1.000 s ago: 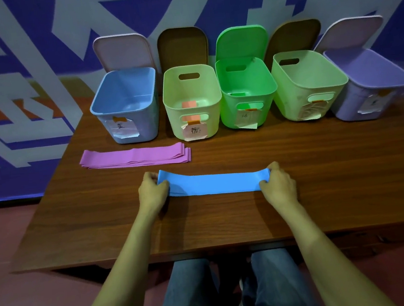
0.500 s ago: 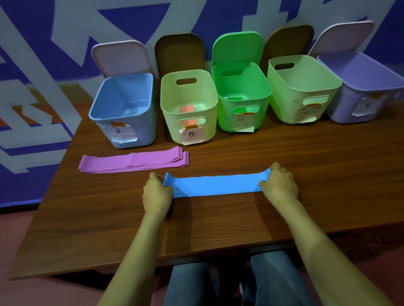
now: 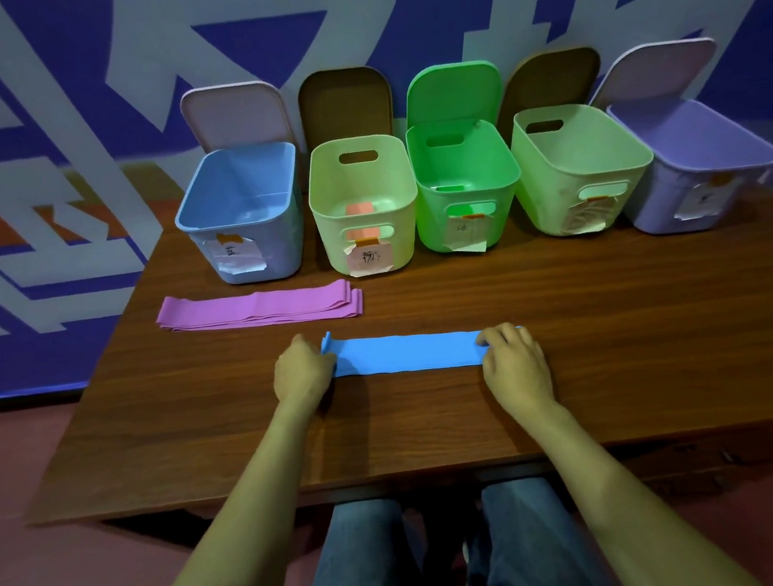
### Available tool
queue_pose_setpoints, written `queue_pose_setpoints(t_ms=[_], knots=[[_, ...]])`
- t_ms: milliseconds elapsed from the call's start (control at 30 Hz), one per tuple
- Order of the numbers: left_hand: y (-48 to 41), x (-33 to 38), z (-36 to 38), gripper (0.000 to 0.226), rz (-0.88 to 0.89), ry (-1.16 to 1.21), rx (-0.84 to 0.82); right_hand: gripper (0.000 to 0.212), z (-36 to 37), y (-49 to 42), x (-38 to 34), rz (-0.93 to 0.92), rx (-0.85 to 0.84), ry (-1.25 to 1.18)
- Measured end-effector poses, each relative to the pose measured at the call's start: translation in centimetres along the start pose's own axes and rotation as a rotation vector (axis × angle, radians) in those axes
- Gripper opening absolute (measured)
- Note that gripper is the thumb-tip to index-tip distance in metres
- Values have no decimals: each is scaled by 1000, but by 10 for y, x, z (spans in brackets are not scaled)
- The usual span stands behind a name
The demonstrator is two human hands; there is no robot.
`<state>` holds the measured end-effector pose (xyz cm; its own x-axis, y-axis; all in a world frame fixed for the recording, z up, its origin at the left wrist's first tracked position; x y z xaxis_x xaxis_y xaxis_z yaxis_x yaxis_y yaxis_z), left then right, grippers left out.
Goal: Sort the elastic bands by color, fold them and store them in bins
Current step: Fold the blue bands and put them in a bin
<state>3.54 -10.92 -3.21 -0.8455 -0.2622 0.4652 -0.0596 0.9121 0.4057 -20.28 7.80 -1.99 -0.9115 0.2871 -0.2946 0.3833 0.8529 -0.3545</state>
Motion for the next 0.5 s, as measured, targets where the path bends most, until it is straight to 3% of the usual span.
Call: queue_pose_setpoints(t_ms=[133, 300, 500], knots=[[10, 4, -8, 37, 17, 99, 11, 19, 2, 1, 2, -54, -37, -16], [46, 51, -11, 32, 250, 291, 5, 18, 1, 6, 6, -186, -68, -78], [94, 115, 48, 41, 361, 98, -107, 12, -21, 13, 32, -109, 21, -18]])
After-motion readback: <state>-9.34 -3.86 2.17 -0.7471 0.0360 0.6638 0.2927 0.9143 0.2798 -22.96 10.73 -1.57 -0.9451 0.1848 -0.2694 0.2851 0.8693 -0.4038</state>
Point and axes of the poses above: each hand's wrist, its own y-axis away from the middle knuckle, its own z-axis out of the palm, x = y × z, the point moved 9 cm from there along -y, towards the middle knuckle, and after that the axes turned 13 degrees about -z, right-handed, at the moved point
